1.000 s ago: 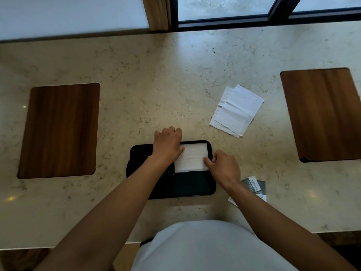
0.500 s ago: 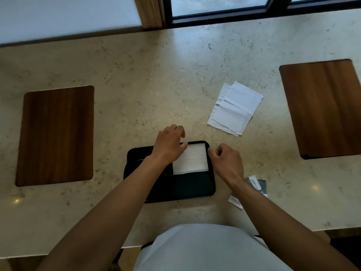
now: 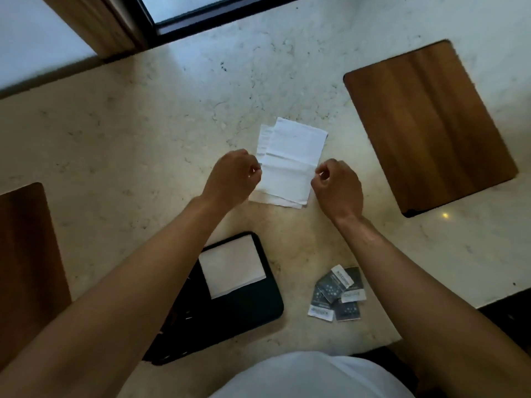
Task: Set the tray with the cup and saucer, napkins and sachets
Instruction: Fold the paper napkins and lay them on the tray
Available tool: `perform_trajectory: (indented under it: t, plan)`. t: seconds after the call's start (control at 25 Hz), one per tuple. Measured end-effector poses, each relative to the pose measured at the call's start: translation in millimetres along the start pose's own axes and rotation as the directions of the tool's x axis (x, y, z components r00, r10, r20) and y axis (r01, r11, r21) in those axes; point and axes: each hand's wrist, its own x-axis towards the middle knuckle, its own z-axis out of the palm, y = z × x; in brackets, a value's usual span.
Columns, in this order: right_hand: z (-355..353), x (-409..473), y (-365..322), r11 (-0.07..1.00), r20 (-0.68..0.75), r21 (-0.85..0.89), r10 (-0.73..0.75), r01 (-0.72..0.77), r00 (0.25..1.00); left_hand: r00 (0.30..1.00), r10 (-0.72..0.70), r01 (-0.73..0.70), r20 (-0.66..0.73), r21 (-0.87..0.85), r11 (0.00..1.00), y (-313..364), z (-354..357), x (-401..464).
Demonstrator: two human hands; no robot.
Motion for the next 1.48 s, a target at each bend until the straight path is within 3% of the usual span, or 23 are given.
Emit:
perform_trajectory:
  t: [0.4, 0.6, 0.96, 1.24, 1.48]
  plan:
    - [3.2, 33.4, 20.4, 0.984, -0.066, 0.070, -0.157, 0.162, 0.985, 0.982, 0.187, -0.187, 0.009, 0.009, 0.982, -0.1, 19.0, 67.6]
    - [0.5, 32.4, 24.7, 0.974, -0.018, 0.066, -0.218, 0.218, 0.976, 0.960, 0.277, -0.279, 0.044, 0.029, 0.960, -10.5, 17.2, 68.7]
    - [0.0, 27.5, 21.1, 0.967, -0.032, -0.009, -0.255, 0.255, 0.966, 0.949, 0.307, -0.311, 0.074, 0.046, 0.949, -8.5, 15.0, 71.6]
    - [-4.8, 27.4, 22.6, 0.957, -0.040, 0.008, -0.290, 0.291, 0.956, 0.900, 0.411, -0.424, 0.144, 0.072, 0.903, -6.7, 6.8, 71.9]
    - [-16.2, 18.2, 22.0, 0.909, -0.030, 0.065, -0.411, 0.413, 0.911, 0.891, 0.440, -0.446, 0.115, 0.035, 0.894, -1.8, -14.5, 50.5]
